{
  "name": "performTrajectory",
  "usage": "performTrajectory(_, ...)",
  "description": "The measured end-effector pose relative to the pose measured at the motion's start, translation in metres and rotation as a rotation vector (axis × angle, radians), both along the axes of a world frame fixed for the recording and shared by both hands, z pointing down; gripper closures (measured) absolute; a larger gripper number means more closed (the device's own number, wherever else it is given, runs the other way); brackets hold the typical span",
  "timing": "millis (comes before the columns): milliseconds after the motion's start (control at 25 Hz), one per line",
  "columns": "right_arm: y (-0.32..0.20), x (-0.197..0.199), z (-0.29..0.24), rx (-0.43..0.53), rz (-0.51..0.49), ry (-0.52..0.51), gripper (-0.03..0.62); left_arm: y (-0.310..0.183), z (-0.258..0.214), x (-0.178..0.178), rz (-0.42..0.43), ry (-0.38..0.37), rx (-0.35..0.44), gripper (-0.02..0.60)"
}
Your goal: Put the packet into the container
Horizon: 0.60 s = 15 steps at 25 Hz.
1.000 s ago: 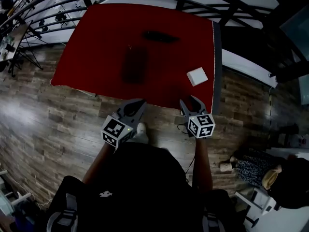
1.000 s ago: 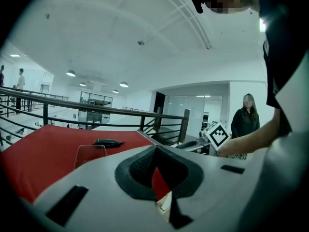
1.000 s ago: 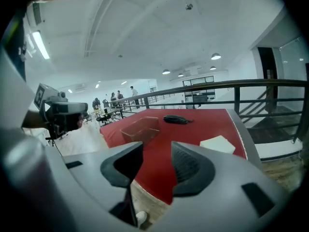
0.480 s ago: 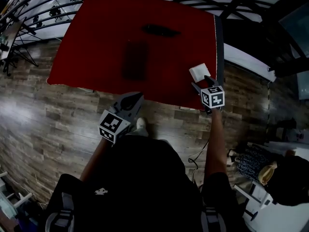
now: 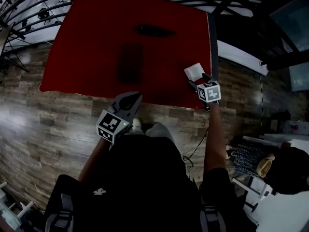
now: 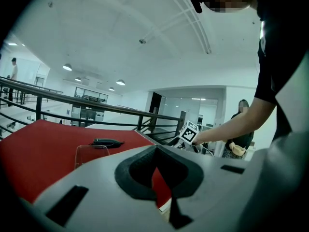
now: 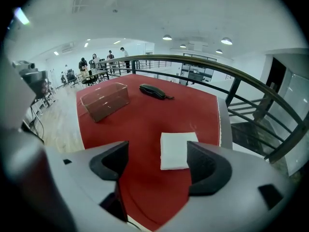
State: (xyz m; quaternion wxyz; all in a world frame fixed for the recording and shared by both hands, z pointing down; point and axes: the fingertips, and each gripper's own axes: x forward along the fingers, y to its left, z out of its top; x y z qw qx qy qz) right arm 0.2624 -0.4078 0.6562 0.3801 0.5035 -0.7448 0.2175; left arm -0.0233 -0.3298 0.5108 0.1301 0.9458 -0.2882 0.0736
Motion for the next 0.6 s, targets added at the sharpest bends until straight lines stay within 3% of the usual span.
performTrajectory(200, -0.009, 0.014, 0.007, -0.027, 0.000, 0.029, 0.224, -0.002, 0.001, 0.012, 0.013, -0.018, -0.004, 0.577)
performTrajectory(600, -0.032, 0.051, 0.042, -0.138, -0.014, 0.051, 0.152, -0.018, -0.004, 0.037, -0.040, -0.067, 0.007, 0.577)
